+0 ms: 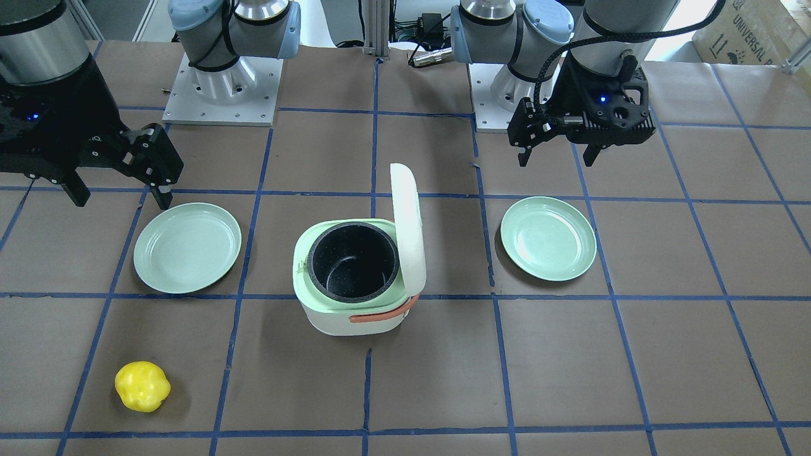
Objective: Press rice cooker button
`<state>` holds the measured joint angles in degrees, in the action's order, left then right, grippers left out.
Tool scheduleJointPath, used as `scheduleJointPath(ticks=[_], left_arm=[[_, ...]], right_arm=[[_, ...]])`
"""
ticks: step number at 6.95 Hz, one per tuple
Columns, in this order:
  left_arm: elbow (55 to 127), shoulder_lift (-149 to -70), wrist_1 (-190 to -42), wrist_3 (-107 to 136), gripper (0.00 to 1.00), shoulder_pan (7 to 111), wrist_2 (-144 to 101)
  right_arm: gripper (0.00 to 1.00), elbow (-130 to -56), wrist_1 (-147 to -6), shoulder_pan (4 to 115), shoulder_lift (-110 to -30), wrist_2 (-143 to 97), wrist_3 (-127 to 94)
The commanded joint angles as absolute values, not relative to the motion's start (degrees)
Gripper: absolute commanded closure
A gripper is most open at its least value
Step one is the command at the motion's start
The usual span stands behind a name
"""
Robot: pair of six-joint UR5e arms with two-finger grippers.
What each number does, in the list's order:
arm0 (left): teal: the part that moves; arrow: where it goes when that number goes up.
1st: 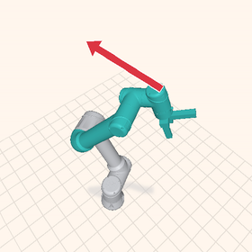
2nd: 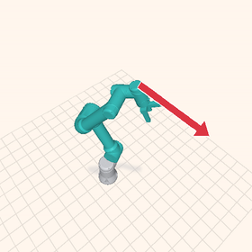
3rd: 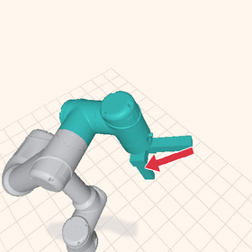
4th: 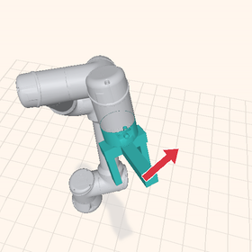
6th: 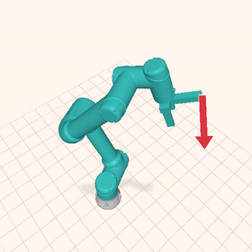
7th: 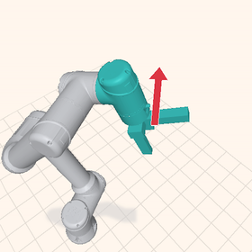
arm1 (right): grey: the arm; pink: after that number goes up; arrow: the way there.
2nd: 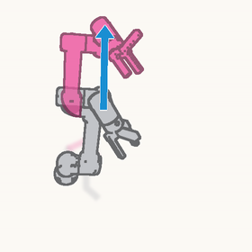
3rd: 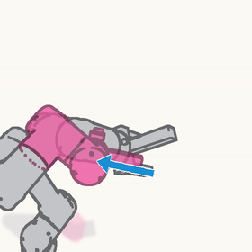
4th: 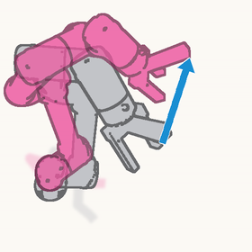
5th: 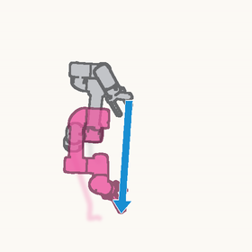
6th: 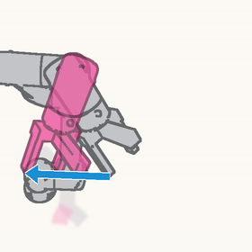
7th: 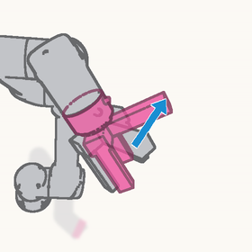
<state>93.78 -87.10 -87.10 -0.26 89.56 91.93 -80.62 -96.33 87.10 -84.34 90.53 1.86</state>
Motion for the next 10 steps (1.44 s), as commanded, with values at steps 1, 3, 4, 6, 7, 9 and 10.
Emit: scheduleJointPath(ticks=[1,3,4,6,7,9,10], left_arm=[[93.78,-87.10,-87.10,-0.26,0.00,89.56,91.93],[93.78,-87.10,-87.19,-0.26,0.00,89.56,91.93],[93.78,-87.10,-87.10,-0.26,0.00,89.56,91.93],[93.78,-87.10,-87.10,-0.26,0.00,89.56,91.93],[93.78,-87.10,-87.10,-0.26,0.00,89.56,91.93],[93.78,-87.10,-87.10,-0.18,0.00,89.56,91.93],[93.78,-87.10,-87.10,-0.26,0.00,89.56,91.93]], right_arm=[[0.00,-81.03,-96.77,87.10,-84.72,90.09,2.02],[0.00,-85.67,-97.46,86.14,-87.96,89.30,2.90],[0.00,-86.91,-100.43,85.96,-88.24,89.12,3.25],[0.00,-88.58,-100.29,85.26,-89.73,87.20,3.43],[0.00,-90.94,-100.37,85.17,-91.74,87.19,4.21],[0.00,-90.88,-99.59,85.25,-91.67,88.06,4.22],[0.00,-91.49,-99.32,85.25,-91.93,88.07,4.22]])
